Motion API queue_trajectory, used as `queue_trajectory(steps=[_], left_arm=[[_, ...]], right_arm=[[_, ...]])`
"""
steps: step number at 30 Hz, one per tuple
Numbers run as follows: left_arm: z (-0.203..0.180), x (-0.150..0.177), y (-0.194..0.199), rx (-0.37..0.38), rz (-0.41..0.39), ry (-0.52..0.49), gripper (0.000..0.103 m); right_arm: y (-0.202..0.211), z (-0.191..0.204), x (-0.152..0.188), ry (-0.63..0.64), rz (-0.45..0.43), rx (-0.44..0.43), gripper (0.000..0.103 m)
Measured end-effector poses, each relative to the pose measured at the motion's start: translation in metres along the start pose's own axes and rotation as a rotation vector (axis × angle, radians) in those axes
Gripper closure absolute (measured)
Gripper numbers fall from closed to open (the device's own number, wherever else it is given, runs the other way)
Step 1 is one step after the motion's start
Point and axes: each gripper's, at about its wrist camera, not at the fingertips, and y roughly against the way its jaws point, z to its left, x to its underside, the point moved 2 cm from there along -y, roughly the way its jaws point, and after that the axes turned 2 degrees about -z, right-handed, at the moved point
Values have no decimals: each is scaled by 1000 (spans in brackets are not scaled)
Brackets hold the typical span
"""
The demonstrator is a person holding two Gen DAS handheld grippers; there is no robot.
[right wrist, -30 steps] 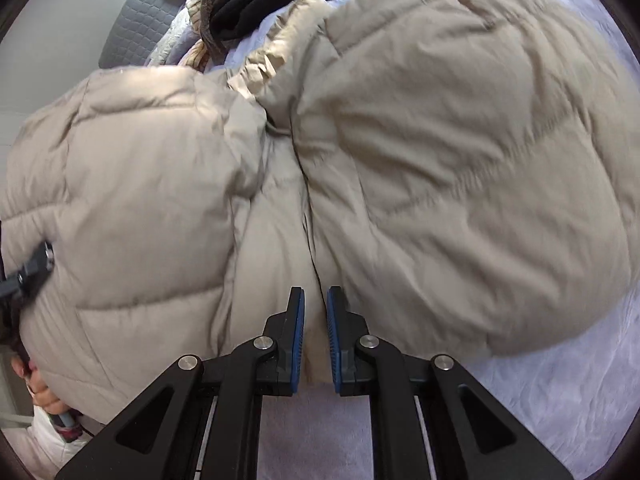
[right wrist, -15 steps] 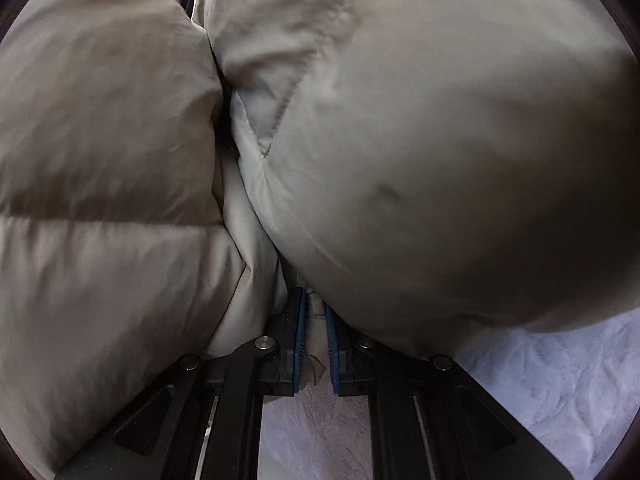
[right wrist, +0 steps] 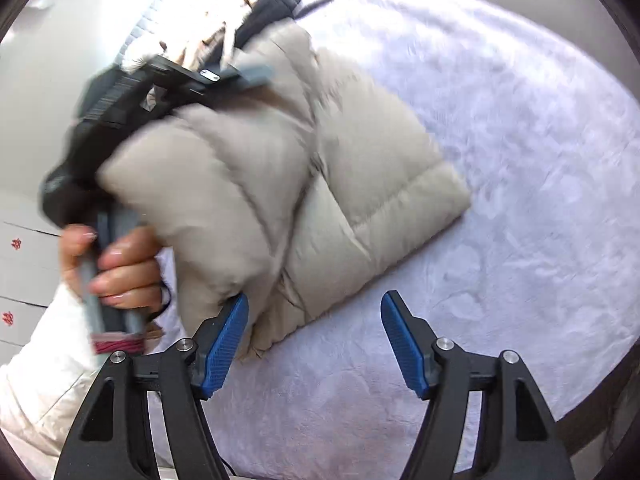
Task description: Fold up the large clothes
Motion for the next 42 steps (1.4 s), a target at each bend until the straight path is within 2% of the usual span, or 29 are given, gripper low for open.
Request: queue_trajectory(steps=[2, 4, 5, 7, 8, 9, 11, 14, 15, 16, 17, 18, 20, 24, 27, 30, 32, 34, 37, 39, 42], left_arm=[[-14, -6, -1, -16, 16, -15, 26], [-25, -11, -2, -32, 32, -36, 26], [-32, -15, -3, -35, 38, -47, 26], [-47, -31, 11, -32, 18, -77, 26], [-52, -42, 16, -39, -15, -98, 26], [-55, -48, 26, -62, -65, -125, 26], [-58, -66, 46, -155, -172, -172, 26], [-42, -69, 80, -355, -278, -243, 26], [-32, -74, 85, -412, -285, -253, 26], [-22, -88, 87, -451, -275, -248, 26], [-9, -90, 86, -473, -262, -234, 26], [4, -91, 78, -479, -256, -217, 26], [14, -105, 35, -485, -254, -201, 26], [-1, -120, -32, -502, -236, -195, 26], [-10, -126, -61, -515, -210, -212, 26], [-13, -132, -78, -535, -184, -211, 26], [-14, -133, -83, -544, -177, -209, 26], [-14, -134, -85, -549, -176, -205, 26], [-13, -135, -87, -553, -175, -200, 26], [-12, -135, -88, -557, -175, -200, 26], [-13, -135, -89, -569, -174, -203, 26]], right_arm=[[6, 7, -7, 17, -24, -33, 23], [-2, 22, -14, 16, -52, -55, 23], [-11, 30, -21, 11, -65, -51, 23], [-25, 37, -28, -1, -78, 15, 25], [-31, 47, -34, -3, -86, 55, 56], [-37, 47, -38, -2, -78, 77, 82], [-38, 46, -41, 2, -104, 115, 90], [-27, 27, -36, -10, -127, 139, 91], [-25, 20, -33, -29, -122, 140, 91], [-23, 12, -31, -52, -114, 138, 91], [-25, 5, -30, -74, -107, 135, 91], [-26, -4, -28, -88, -102, 135, 91], [-30, -13, -28, -97, -98, 139, 91], [-33, -27, -32, -109, -98, 166, 91], [-37, -46, -37, -144, -93, 173, 90], [-36, -64, -43, -186, -68, 174, 83], [-22, -71, -48, -201, -78, 210, 73], [-1, -73, -54, -192, -123, 263, 72], [34, -68, -66, -145, -238, 334, 72], [46, -58, -77, -105, -279, 296, 72], [37, -33, -92, 18, -264, 228, 72]])
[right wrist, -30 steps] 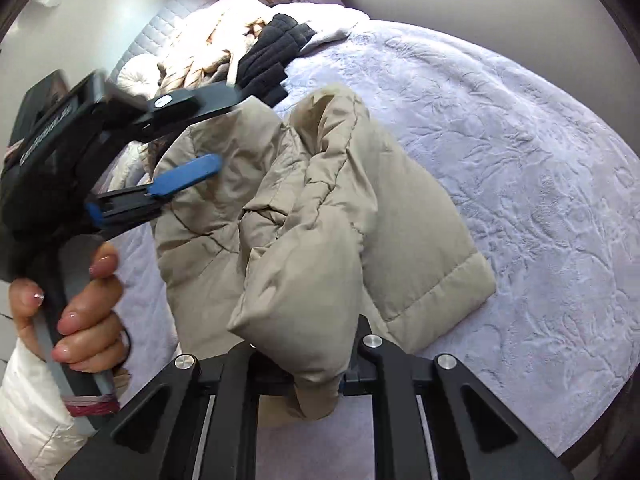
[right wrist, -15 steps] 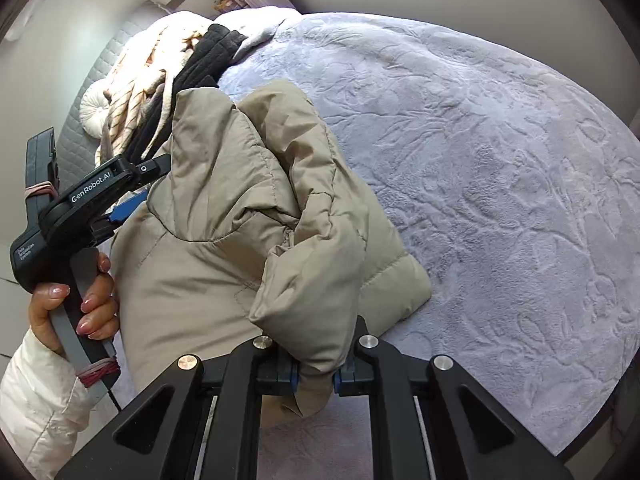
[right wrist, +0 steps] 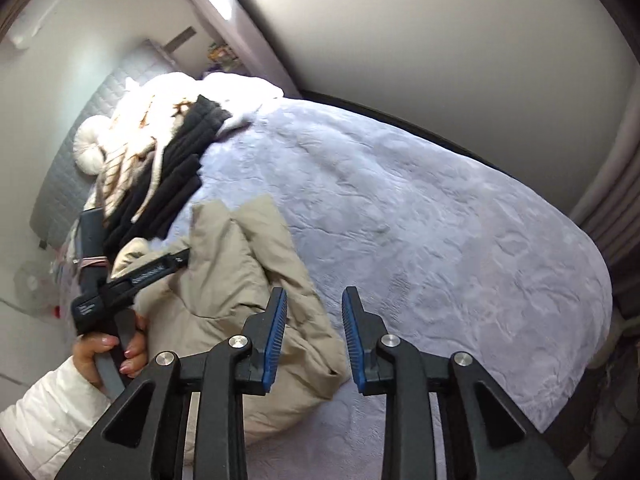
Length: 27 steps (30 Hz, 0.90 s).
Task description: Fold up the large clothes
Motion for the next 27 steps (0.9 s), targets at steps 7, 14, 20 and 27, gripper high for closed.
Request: queue_trajectory(steps=[7, 14, 20, 27], left_arm=[[-2, -1, -3, -25, 4, -9, 26], [-2, -1, 4, -23, 9, 4, 26], [3, 1, 33, -21, 11, 38, 26], [47, 35, 95, -112, -80, 118, 26]], right_arm=[[-79, 36, 10, 177, 139, 8, 73], [-119, 14, 25, 106, 217, -9, 72], [-120, 12, 24, 107, 243, -23, 71], [-111, 16, 13, 116, 301, -66, 67]])
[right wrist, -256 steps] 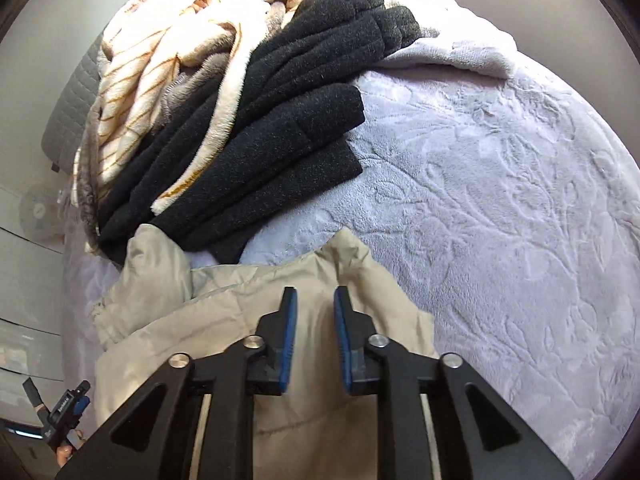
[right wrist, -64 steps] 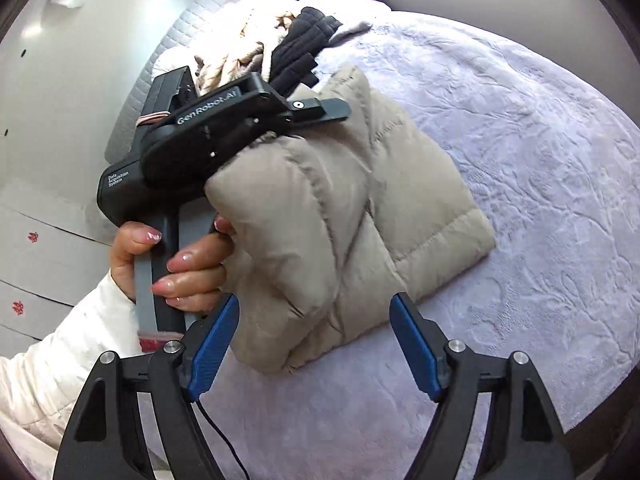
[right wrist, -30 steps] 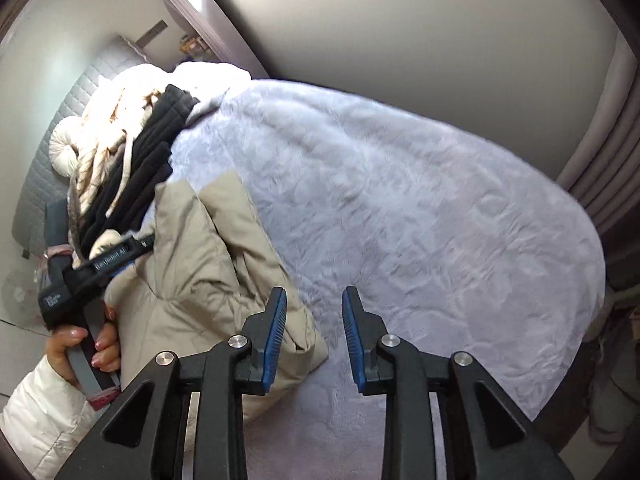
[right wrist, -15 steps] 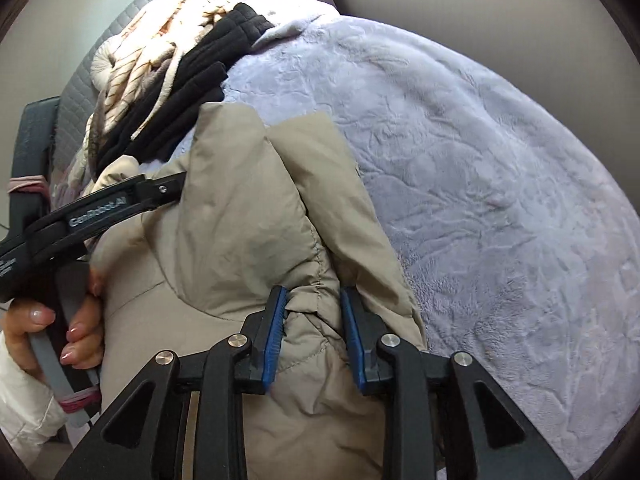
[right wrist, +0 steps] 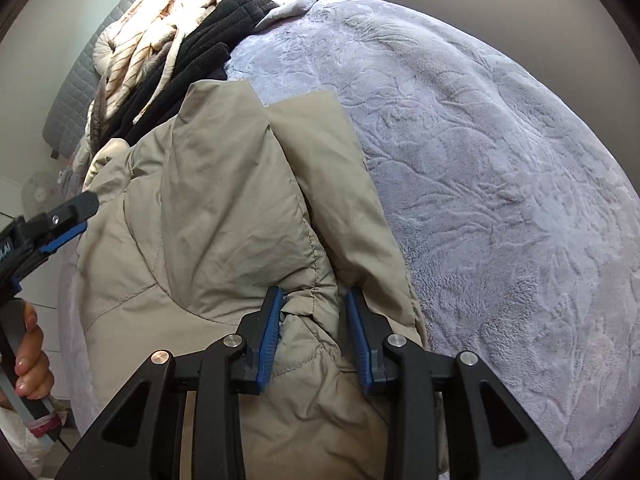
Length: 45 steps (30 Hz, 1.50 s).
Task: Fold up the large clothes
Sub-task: 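Hold the folded coat with both tools and press it onto the bed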
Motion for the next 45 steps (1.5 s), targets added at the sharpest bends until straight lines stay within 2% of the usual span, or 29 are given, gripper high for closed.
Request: queue_trajectory(steps=[3, 5, 7, 10, 12, 13, 14, 16, 18, 20, 26, 35, 42, 44, 45], left_arm=[[38, 19, 13, -60, -8, 81, 26], [65, 31, 13, -71, 13, 152, 26], [87, 44, 8, -44, 54, 243, 26], [110, 60, 0, 77, 90, 391, 26], [111, 64, -7, 118, 107, 428, 26], [110, 65, -9, 128, 110, 433, 26], [108, 66, -11, 131, 112, 432, 26], [101, 65, -15, 124, 114, 418, 26], [92, 63, -18, 125, 117, 407, 26], [85, 61, -24, 114, 124, 402, 16], [73, 62, -36, 133, 131, 428, 15], [76, 61, -30, 84, 160, 380, 15], [77, 59, -25, 56, 169, 356, 15], [77, 59, -24, 49, 171, 348, 15], [77, 59, -24, 45, 171, 342, 15]], right_arm=[[18, 5, -11, 6, -17, -84, 52], [25, 8, -24, 5, -31, -159, 30], [22, 12, -40, 0, -18, -215, 29], [-5, 20, -61, -13, 69, -290, 29], [-24, 25, -69, -19, 121, -282, 33], [-28, 30, -71, 2, 135, -275, 62], [-29, 36, -73, 40, 132, -246, 79], [-28, 42, -74, 119, 110, -176, 88], [-35, 38, -74, 146, 121, -126, 89], [-45, 28, -73, 140, 136, -101, 89], [-67, 12, -70, 139, 141, -79, 91], [-31, 19, -64, 108, 111, -40, 90], [0, 12, -54, 32, 91, -53, 83], [4, 10, -52, 22, 93, -46, 71], [6, 9, -50, 21, 91, -42, 70]])
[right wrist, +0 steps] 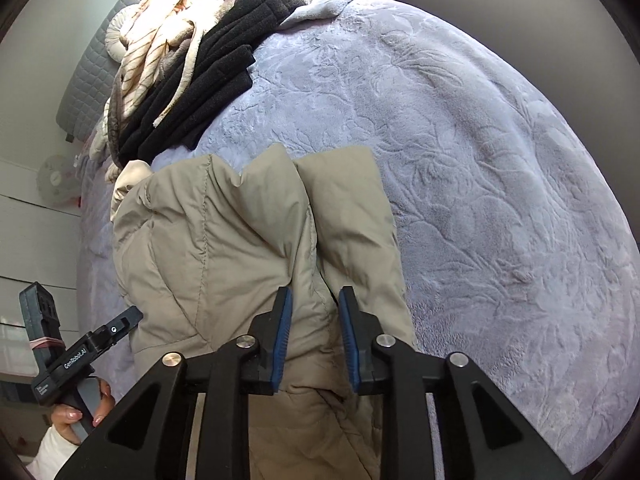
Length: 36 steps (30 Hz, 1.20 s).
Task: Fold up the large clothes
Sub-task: 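Hold the folded coat with both tools and press it onto the bed, then grip the beige coat bundle with both tools and lift it off the bed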
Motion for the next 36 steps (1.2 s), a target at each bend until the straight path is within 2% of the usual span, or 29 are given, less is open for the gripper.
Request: queue_trajectory(steps=[2, 3, 4, 8, 12, 15, 16, 17, 18, 21, 22, 28, 32, 35, 36], left_arm=[[0, 0, 1, -9, -3, -7, 15], [0, 0, 2, -17, -4, -10, 11], [0, 0, 1, -32, 0, -16, 1], [1, 3, 0, -31, 14, -9, 1], [0, 4, 3, -42, -7, -16, 1], [-1, 5, 4, -39, -6, -17, 1], [0, 5, 3, -34, -2, -13, 1], [1, 5, 3, -30, 2, -7, 1], [1, 5, 2, -27, 5, -2, 1], [1, 5, 2, -27, 5, 1, 1], [1, 5, 2, -26, 6, -1, 1], [5, 4, 2, -8, 17, 11, 1], [18, 3, 6, 58, 33, 45, 1], [33, 5, 9, 82, 37, 83, 1], [38, 7, 8, 119, 54, 101, 1]], right_arm=[[3, -2, 2, 1, 1, 8, 66], [2, -3, 2, -1, 3, 10, 66], [3, -4, 3, -5, 4, 11, 65], [5, -9, 5, -20, 6, 13, 61], [7, -12, 6, -20, 6, 19, 53], [10, -12, 5, -3, -7, 24, 40], [11, -13, 4, 5, -12, 28, 33], [11, -13, 3, 14, -14, 33, 19], [11, -13, 3, 20, -20, 37, 13], [8, -17, 2, 27, -9, 34, 12], [5, -18, 2, 24, 1, 26, 2], [-1, -24, 2, 8, 6, -36, 0], [-10, -29, 0, -18, 88, -94, 0], [-15, -35, 1, -38, 98, -110, 0], [-16, -37, 2, -45, 105, -120, 0]])
